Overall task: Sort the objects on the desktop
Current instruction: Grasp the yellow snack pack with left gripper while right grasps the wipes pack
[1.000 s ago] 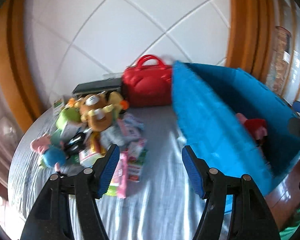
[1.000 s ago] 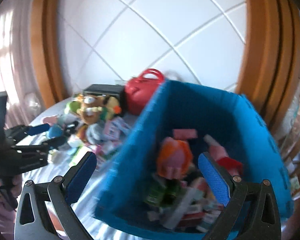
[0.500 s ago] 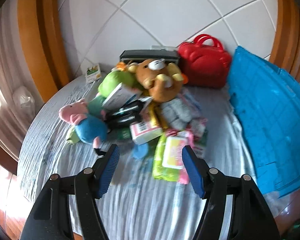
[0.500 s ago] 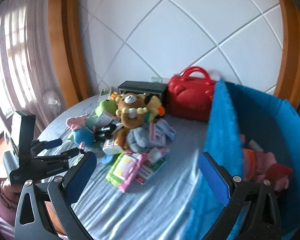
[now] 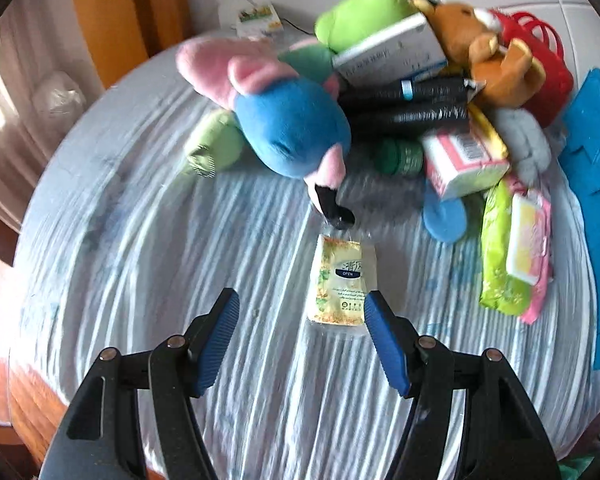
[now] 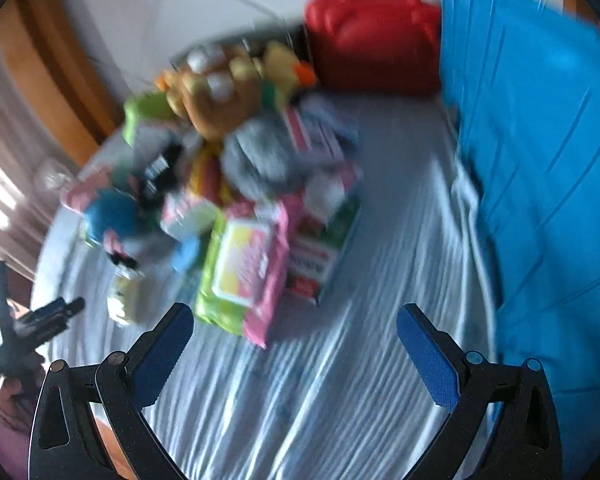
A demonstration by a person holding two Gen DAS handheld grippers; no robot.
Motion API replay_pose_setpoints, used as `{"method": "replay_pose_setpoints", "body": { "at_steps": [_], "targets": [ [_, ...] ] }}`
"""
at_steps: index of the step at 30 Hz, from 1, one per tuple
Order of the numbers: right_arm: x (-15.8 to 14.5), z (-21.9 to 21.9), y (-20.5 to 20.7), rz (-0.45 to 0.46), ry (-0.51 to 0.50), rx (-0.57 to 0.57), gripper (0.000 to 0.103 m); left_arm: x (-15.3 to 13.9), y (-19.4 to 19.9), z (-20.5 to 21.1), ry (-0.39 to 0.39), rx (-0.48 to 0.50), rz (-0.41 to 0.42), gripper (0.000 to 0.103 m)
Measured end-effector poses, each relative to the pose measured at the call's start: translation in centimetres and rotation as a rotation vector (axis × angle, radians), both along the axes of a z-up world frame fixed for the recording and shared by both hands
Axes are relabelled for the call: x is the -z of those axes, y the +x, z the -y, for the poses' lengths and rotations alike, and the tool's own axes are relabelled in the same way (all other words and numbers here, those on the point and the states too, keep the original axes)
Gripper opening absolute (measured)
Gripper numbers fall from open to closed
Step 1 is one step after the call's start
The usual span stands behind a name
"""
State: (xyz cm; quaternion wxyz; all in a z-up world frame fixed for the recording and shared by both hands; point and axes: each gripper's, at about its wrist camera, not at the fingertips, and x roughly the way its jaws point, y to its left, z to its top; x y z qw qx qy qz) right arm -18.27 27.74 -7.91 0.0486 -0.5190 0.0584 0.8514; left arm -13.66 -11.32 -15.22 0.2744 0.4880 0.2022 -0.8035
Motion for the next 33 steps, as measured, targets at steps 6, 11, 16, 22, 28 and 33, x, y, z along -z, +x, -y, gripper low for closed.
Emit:
{"method": "replay_pose_setpoints", "body": {
  "at_steps": [6,11,16,22,28,33],
  "targets": [
    [4.7,1.0,-1.8,0.097,-0.001,0.038,0.103,3.7,-3.4,0.8,0.021,0.047,0.055,0.064],
    [7.0,2.2,-3.5,0.138,-0.026,0.052,0.103,6.0,-4.6,0.8,0.07,0.08,0.089,0.064],
    [9.3,3.6,-6.3,0.172,-0.037,0.065,0.103,6.5,-4.8,0.3,0.05,0.103,0.056,0.076],
    [10.8,6.2,-9.5,0.174,0.013,0.099,0.103,7.3,-6.5,0.4,0.029,0.074,0.099,0.102],
    [12.7,7.6,-11.0,0.194,0.138,0.152,0.103,5.8,-6.5,-0.6,0.029,0.118,0.094,0.048],
    [13.3,8.7,-12.2,0.188,0.233,0.152,0.103,5.4,-6.6,-0.9,0.036,0.129,0.087,0.035]
  ]
}}
